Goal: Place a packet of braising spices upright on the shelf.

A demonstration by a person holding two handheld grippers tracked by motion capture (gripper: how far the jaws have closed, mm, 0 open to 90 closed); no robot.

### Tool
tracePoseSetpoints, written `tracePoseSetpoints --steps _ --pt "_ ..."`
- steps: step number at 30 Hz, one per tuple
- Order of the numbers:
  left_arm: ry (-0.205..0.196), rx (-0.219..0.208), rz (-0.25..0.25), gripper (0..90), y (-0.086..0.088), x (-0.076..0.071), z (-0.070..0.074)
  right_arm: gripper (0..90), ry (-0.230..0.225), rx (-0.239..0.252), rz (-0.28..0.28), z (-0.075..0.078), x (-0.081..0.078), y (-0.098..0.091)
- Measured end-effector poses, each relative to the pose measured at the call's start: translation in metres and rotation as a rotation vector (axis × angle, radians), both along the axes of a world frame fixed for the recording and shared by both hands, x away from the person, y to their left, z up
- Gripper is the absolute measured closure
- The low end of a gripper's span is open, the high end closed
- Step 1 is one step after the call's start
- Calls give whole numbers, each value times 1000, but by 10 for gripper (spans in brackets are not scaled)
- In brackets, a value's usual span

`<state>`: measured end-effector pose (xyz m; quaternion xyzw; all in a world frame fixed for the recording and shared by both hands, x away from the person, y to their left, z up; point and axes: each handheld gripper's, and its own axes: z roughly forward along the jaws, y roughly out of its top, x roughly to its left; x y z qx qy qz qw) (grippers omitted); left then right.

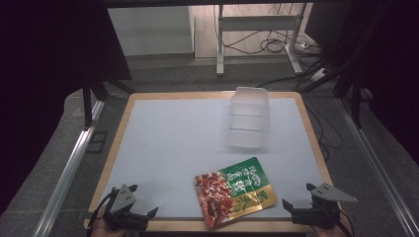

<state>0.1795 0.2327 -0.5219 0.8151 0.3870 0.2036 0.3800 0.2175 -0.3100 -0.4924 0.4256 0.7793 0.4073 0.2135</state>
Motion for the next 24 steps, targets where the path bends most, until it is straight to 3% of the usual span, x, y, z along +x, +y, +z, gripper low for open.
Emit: tracePoseSetpoints --steps 12,24 --pt "1 4 -4 4 0 0 0 0 9 -39 35 -2 10 9" --pt "1 6 -4 6 -1 0 0 15 33 8 88 -4 22 20"
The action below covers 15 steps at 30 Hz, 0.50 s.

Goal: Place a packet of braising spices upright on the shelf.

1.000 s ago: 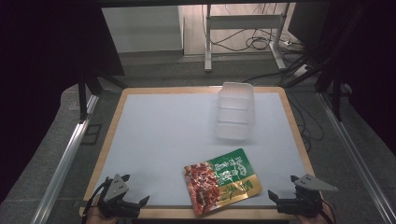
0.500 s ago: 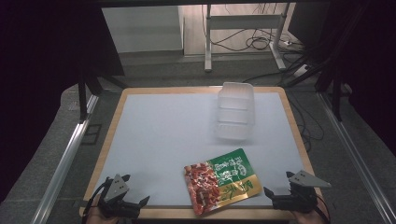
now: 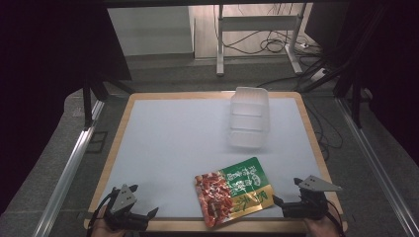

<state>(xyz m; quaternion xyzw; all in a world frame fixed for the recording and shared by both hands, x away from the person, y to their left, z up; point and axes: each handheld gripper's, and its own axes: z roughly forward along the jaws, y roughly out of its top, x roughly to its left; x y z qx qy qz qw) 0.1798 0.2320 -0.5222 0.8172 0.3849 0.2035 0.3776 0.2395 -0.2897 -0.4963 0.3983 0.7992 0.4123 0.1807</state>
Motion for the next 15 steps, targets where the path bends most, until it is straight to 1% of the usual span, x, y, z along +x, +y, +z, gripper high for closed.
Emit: tracePoseSetpoints --steps 1,4,11,15 --pt "0 0 0 6 0 0 0 22 10 -2 13 -3 3 3" --pt "1 1 -1 6 0 0 0 27 22 -6 24 -6 7 6" --pt "2 2 -1 6 0 0 0 33 29 -13 38 -7 13 12" --pt "3 6 -2 7 -1 1 0 37 47 0 49 -10 20 16"
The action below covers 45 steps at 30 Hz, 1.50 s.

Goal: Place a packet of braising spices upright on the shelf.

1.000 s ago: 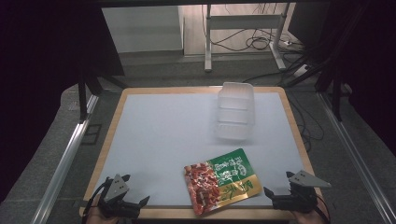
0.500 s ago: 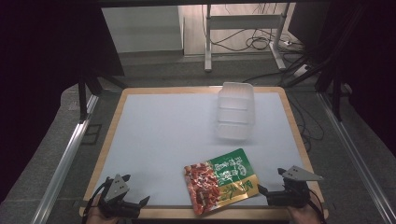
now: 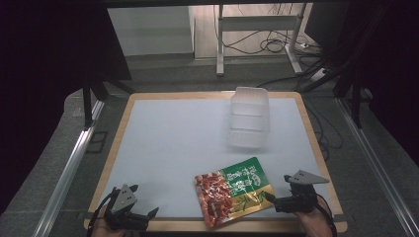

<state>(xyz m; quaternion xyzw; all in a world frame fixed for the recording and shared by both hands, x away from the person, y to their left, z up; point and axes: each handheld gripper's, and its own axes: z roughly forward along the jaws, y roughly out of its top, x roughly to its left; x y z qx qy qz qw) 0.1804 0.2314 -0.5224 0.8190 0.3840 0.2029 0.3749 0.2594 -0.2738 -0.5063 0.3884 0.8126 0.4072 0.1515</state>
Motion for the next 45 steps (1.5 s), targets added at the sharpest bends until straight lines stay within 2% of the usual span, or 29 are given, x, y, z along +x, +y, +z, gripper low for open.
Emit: tracePoseSetpoints --steps 7,9,15,17,18,21,22,25,26,27,28,30,33,34,36,38,40,41,43,45 --pt "1 3 -1 7 0 0 0 30 16 -7 24 -3 7 8" --pt "2 4 -2 7 -1 0 0 18 34 -13 34 -6 11 13" --pt "3 8 -3 8 -1 0 0 18 80 8 38 -8 17 19" --pt "3 11 -4 8 -1 0 0 21 73 -4 54 -8 19 22" --pt "3 11 -3 8 -1 0 0 34 75 -27 52 -8 20 26" --pt "4 11 -4 8 -1 0 0 44 90 -34 60 -9 22 28" --pt "4 12 -3 9 -1 0 0 77 109 -47 54 -11 24 30" --pt "5 13 -4 9 -1 0 0 123 125 -54 63 -13 26 31" --pt "5 14 -4 9 -1 0 0 201 135 -55 66 -13 28 33" --pt "5 14 -4 9 -1 0 0 201 135 -55 66 -13 28 33" --pt "6 14 -4 10 -1 0 0 262 138 -55 70 -13 30 34" --pt "5 15 -4 10 -2 1 -1 295 145 -57 67 -12 30 35" --pt "6 16 -4 10 -2 1 -1 396 139 -57 88 -11 33 37" --pt "6 16 -3 11 -2 1 -1 476 120 -64 105 -8 32 41" --pt "6 17 -3 11 -2 1 -1 502 111 -69 111 -7 32 42" --pt "7 19 -2 12 -2 1 -1 594 83 -81 126 -3 33 49" --pt "6 19 -2 12 -2 1 -1 607 77 -85 129 -3 34 51" --pt "6 20 -2 12 -2 1 -1 647 68 -104 125 -3 36 55" --pt "6 20 -1 12 -2 1 -1 659 73 -103 126 -3 37 56" --pt "6 20 -1 12 -2 1 -1 720 80 -109 120 -3 38 58"
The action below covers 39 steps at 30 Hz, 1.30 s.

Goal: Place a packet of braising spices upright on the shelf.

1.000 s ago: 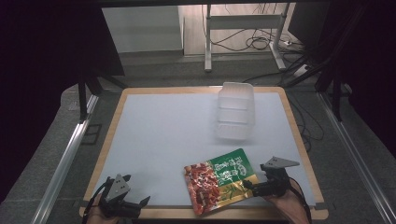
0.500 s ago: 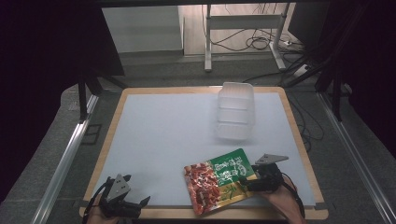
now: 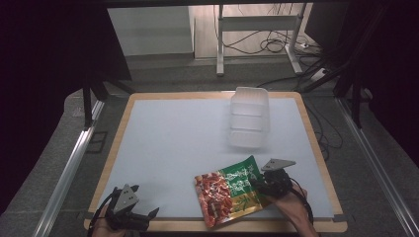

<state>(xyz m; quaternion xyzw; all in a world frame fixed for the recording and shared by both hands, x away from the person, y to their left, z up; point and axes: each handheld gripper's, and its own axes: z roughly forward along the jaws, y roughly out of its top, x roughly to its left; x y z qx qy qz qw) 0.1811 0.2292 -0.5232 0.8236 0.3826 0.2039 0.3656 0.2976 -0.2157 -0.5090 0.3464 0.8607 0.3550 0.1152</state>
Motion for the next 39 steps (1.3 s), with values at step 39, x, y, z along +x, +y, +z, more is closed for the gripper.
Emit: tracePoseSetpoints --steps 39 --pt "-16 -20 18 6 3 -1 1 889 70 200 49 63 7 10"
